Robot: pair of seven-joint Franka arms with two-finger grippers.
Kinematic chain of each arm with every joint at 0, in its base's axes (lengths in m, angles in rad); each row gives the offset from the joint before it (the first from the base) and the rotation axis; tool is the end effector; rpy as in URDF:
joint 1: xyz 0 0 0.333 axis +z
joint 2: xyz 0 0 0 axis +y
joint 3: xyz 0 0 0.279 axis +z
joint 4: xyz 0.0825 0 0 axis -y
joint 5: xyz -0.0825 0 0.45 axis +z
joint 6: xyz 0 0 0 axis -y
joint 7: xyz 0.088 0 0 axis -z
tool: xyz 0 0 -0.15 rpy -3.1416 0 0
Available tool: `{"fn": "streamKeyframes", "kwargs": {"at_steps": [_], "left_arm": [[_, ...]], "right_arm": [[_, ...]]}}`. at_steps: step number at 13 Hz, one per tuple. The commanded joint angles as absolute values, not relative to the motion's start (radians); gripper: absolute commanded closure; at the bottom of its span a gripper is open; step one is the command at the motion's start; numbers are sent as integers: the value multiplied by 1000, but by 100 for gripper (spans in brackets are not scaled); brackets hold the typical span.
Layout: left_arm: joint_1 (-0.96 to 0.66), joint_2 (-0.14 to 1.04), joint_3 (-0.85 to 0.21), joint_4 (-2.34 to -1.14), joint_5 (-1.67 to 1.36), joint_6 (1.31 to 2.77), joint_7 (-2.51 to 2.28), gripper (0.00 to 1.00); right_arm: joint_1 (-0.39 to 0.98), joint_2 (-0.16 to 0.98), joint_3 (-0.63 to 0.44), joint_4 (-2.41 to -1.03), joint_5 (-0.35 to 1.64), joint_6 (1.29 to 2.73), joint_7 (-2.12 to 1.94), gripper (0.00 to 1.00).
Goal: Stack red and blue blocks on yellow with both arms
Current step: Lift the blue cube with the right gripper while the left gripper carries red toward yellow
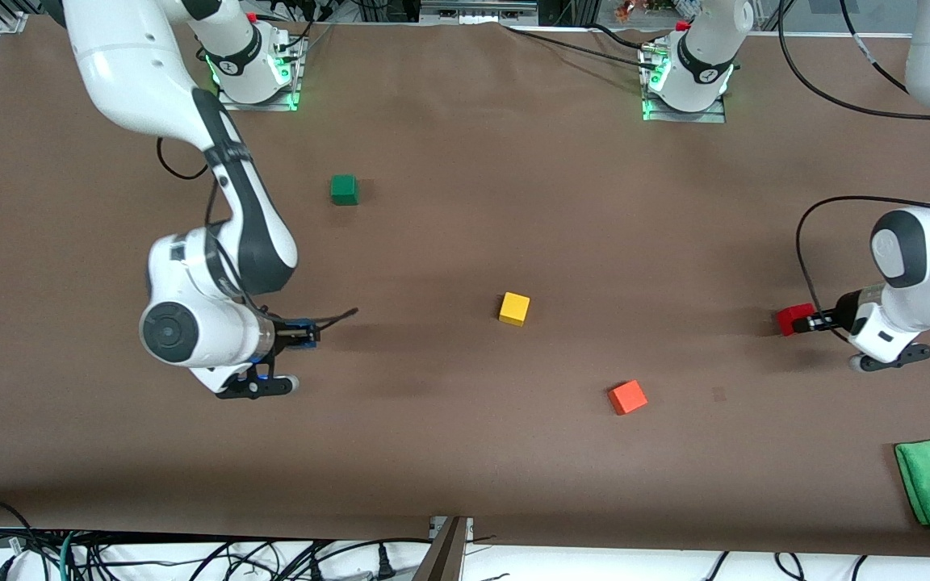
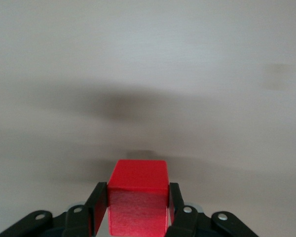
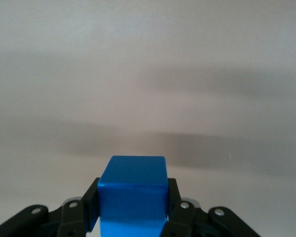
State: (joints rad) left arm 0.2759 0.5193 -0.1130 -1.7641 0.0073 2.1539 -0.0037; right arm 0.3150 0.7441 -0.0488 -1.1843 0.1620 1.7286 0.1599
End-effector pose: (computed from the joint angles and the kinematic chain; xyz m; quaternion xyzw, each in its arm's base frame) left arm 0.6641 0.1091 0.1445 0.9939 0.0864 -0.0608 0.0304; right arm 0.7228 0.2264 0.2391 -0.9925 -0.0369 0.1099 0.0389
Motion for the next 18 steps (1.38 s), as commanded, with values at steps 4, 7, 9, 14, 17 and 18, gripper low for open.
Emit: {"fn": "streamKeyframes", "kwargs": {"at_steps": [4,7,9,14,17,18], "left_arm": [[116,486,-302,-1675,25,2089,-46,100],[-93,529,-298,-1608,56,2089,-202,100],[-208,580,-296,-1545,121,2088,-231,100],[-345,699,-290,-1414,127,2089,-328,100],[-385,727,-273,-1397,127,2091,-330,100],[-393,733,-272,-1397,127,2092,-330,100]], "right_arm": [[348,557,-46,-1092,169,1467,195,79],[370,503,-51,-1091,167,1422,195,79],[391,502,-51,-1086,170,1433,208,79],[474,537,-46,-1058,170,1531,376,79],[506,560,-46,-1058,172,1572,469,79],[517,561,-46,-1058,172,1586,479,79]]}}
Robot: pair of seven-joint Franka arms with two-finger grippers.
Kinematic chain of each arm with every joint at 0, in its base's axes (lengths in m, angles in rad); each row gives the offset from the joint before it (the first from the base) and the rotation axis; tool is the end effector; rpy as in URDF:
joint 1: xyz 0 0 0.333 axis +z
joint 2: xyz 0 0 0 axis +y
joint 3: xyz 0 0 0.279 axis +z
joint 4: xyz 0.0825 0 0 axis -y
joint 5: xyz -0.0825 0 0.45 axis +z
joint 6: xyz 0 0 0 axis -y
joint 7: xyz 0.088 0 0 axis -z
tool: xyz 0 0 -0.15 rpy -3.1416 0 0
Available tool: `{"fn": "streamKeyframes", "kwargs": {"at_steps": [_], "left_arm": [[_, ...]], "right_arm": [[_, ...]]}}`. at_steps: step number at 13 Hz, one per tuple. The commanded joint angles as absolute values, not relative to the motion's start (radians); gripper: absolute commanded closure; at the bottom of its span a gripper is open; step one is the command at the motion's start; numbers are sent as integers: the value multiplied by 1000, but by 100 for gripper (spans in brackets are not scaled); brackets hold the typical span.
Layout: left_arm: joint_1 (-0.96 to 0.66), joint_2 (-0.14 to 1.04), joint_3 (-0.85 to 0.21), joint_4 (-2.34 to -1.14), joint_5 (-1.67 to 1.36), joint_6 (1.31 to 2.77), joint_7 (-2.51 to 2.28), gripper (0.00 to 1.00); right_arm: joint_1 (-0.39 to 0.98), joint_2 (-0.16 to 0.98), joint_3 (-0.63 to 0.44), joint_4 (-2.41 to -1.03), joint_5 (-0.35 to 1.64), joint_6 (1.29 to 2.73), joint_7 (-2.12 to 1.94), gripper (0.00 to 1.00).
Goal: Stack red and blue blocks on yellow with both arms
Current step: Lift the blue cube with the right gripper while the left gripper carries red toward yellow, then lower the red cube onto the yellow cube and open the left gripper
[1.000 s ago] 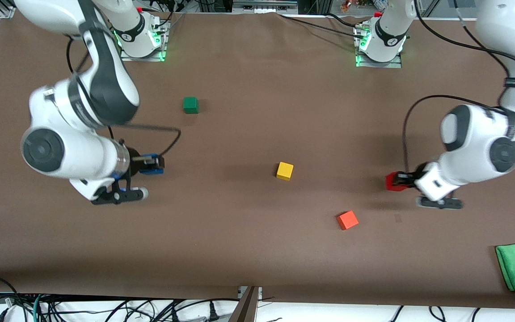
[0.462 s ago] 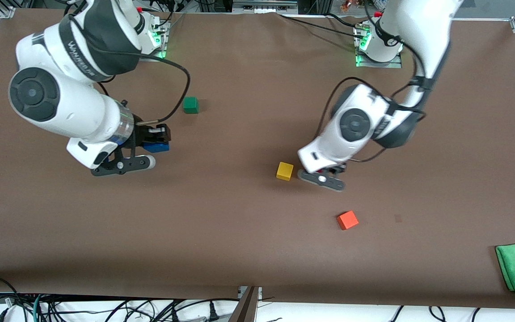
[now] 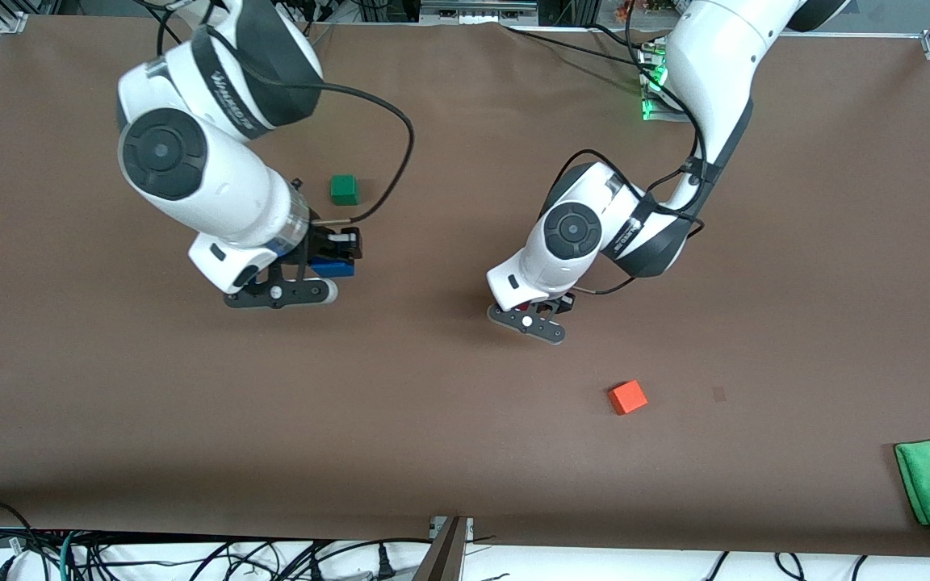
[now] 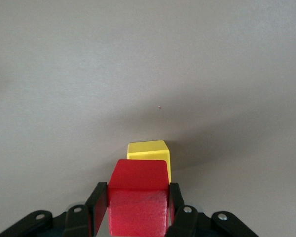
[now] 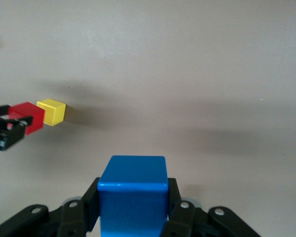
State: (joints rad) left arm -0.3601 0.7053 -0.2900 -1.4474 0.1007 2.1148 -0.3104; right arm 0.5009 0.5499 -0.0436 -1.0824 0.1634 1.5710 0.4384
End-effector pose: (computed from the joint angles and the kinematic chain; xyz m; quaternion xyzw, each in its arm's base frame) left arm 0.6152 -0.4311 0.1776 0.9854 -0.1627 -0.0271 0.0428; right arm 0.6581 0.3588 0.4291 -0.9970 -0.0098 0.0579 0.0500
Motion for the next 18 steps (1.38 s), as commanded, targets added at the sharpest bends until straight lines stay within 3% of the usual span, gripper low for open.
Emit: {"fn": "streamKeyframes", "kwargs": {"at_steps": [1,13,14,15,18], "left_arm": [[-403,738,-268,-1397,127,2092,-330,100],[-429,747,-224,-1397,153,2092,-330,100],[-431,749,-224,-1397,155,2092,-336,99],[-431,749,-224,-1397,153,2092,-337,89],[-433,749,-224,-1394,150,2092,-371,93]], "right_arm": [[517,569,-46,-1058,173,1601,477,79],[561,575,-48,-1058,167,1626,546,79],[561,575,-48,-1058,167,1626,546,79],[561,575,-48,-1058,169,1628,546,79],[561,575,-48,-1058,167,1628,546,79]]}}
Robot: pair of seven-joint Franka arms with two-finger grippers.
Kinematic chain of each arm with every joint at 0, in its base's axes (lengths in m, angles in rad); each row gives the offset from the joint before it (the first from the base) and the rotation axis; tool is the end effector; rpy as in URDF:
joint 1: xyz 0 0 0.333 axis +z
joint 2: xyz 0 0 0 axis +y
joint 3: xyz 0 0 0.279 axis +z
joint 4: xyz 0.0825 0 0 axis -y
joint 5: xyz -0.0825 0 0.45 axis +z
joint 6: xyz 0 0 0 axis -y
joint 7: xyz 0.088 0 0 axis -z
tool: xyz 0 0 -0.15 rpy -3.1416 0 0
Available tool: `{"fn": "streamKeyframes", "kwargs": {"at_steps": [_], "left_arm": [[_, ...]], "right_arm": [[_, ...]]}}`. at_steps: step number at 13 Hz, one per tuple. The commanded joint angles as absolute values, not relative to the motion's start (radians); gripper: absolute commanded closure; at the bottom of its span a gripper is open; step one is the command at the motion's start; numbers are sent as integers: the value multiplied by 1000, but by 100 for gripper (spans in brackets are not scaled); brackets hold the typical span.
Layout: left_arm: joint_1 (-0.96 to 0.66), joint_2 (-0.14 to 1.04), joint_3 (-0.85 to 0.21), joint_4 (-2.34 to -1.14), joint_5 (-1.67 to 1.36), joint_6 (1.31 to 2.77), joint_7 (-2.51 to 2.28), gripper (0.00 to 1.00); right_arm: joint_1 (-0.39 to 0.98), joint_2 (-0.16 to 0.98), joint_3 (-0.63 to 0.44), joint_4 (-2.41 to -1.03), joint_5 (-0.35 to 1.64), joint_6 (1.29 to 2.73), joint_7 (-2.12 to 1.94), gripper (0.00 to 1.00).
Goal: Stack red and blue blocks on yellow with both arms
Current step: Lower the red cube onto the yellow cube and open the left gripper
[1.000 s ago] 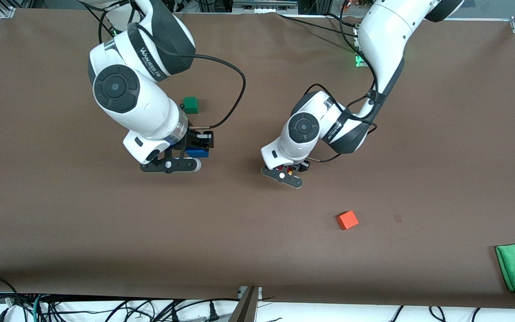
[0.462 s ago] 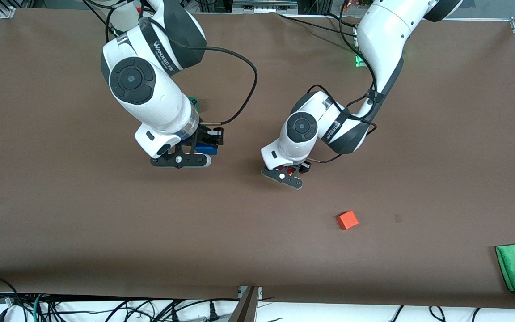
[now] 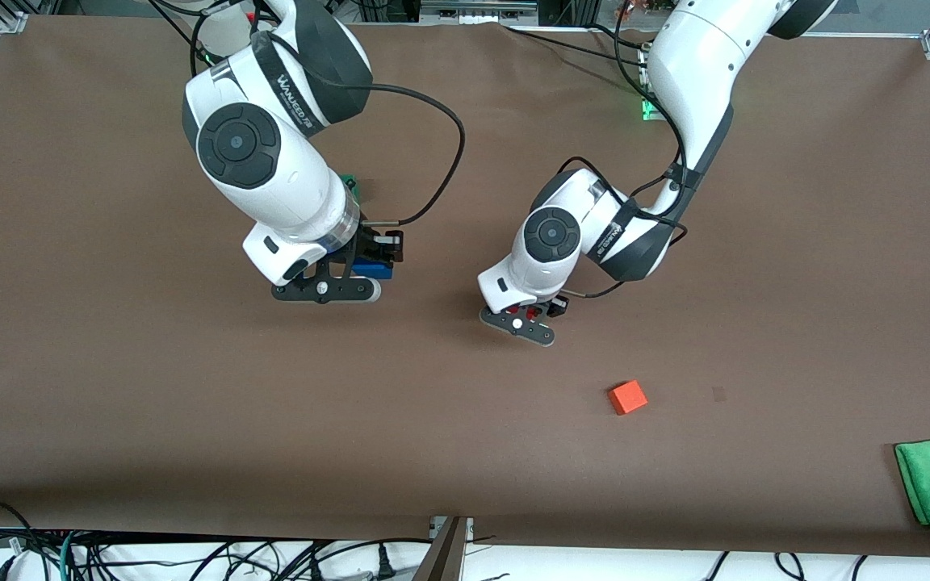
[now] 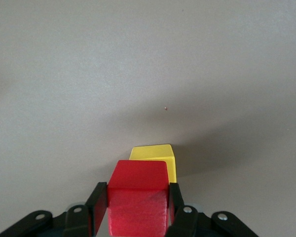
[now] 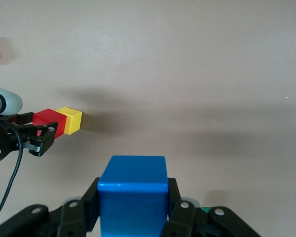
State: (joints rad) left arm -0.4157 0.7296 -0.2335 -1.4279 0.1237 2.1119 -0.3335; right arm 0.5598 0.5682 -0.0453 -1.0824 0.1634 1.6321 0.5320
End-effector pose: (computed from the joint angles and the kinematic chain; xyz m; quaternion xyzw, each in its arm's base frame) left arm 0.6151 -0.4324 0.1629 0.9864 -0.1619 -0.0231 0.0163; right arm 0.6463 0.4010 0.4202 -0.9975 0.0110 0.0425 0.0554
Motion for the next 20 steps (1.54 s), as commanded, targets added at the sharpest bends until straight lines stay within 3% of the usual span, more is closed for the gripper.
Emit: {"fn": "streamKeyframes", "kwargs": {"at_steps": [1,10,11,12,14,17,20], "left_arm": [[-434,749,-224,-1393,150,2092,-385,92],[-454,764,-224,-1388,153,2097,-408,90],[-451,762,-219,-1387,153,2097,-407,17],[-445,762,-213,-1358,149,2091,-407,0],[-425,761,-210,-1309,140,2080,-405,0],[-390,752,-210,-1223,97,1944,-405,0],[-290,684,-215,-1201,100,1867,-400,0]], "right_arm": [[561,575,-48,-1058,167,1628,546,79],[561,575,-49,-1058,167,1628,545,79],[561,575,-49,-1058,167,1628,545,79],[561,575,-49,-1058,169,1628,545,79],[561,575,-49,-1060,169,1628,546,78],[564,586,-48,-1058,170,1641,563,79],[627,656,-48,-1058,172,1790,702,78]]}}
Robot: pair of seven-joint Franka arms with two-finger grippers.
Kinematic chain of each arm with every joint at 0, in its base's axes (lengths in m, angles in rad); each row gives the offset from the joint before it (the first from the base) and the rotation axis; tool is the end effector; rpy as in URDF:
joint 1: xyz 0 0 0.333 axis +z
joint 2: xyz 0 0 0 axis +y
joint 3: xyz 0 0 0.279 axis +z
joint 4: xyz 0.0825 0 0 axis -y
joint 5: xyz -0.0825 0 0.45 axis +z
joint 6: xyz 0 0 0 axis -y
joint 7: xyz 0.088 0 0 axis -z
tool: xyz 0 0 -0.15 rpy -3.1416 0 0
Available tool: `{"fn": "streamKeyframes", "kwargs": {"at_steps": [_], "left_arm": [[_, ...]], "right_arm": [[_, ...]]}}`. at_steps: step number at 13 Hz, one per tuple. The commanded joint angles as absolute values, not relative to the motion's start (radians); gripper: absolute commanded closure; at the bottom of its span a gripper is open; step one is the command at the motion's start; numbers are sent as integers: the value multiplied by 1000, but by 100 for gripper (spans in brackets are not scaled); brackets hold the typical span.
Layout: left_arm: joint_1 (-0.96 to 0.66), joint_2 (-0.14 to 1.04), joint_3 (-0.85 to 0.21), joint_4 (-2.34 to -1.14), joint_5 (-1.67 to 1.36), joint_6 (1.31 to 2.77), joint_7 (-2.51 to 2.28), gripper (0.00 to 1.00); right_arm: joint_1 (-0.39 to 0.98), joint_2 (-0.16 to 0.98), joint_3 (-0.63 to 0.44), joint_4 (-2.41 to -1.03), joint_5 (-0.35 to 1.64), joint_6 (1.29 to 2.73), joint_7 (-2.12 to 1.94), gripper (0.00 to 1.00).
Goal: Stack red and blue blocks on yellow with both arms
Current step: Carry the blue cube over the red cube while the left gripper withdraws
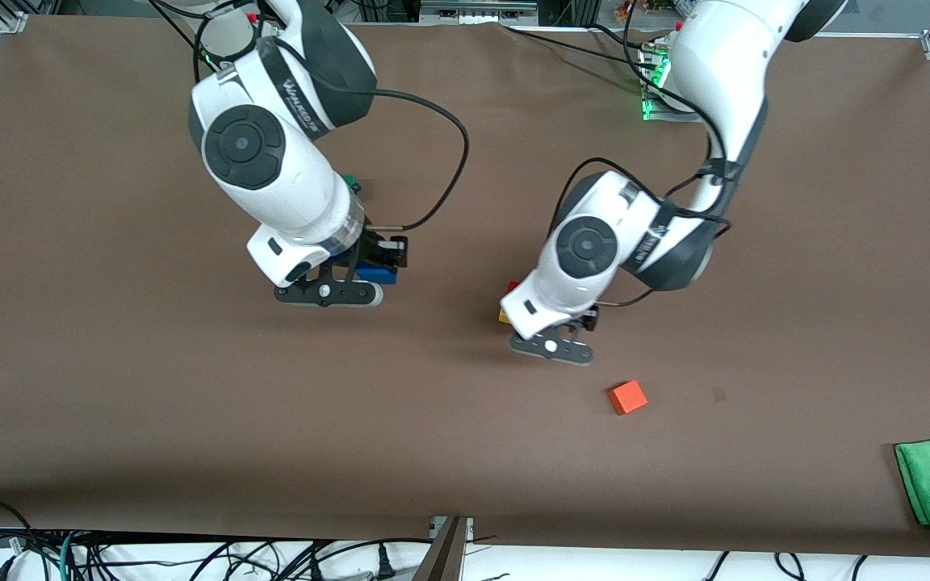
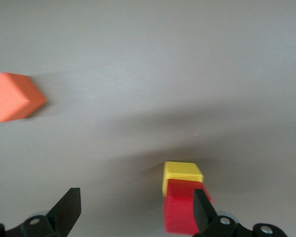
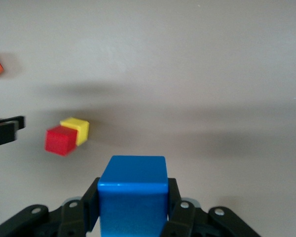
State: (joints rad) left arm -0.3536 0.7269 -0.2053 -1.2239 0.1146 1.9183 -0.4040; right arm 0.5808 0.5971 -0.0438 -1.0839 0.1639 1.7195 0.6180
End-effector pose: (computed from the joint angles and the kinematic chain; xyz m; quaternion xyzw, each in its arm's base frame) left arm 0.6822 -0.3778 0.2515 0.9972 -0.0727 -0.0149 0.0086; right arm 0.6508 0.4221 0.4049 -0.9963 0.0469 0.0215 0.0683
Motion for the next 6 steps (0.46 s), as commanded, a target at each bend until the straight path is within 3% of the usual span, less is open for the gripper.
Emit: {"fn": "streamKeyframes", "kwargs": {"at_steps": [1,6], "left_arm": [[-252,651,-218,-1203,97,1864,-397,0],[-41,480,-213,-1204,97,1643,-371,0]], "right_arm": [[650,682,-48,-1058,172,1845,747,78],[764,788,-49,-1057,170,2078,972,78]]}}
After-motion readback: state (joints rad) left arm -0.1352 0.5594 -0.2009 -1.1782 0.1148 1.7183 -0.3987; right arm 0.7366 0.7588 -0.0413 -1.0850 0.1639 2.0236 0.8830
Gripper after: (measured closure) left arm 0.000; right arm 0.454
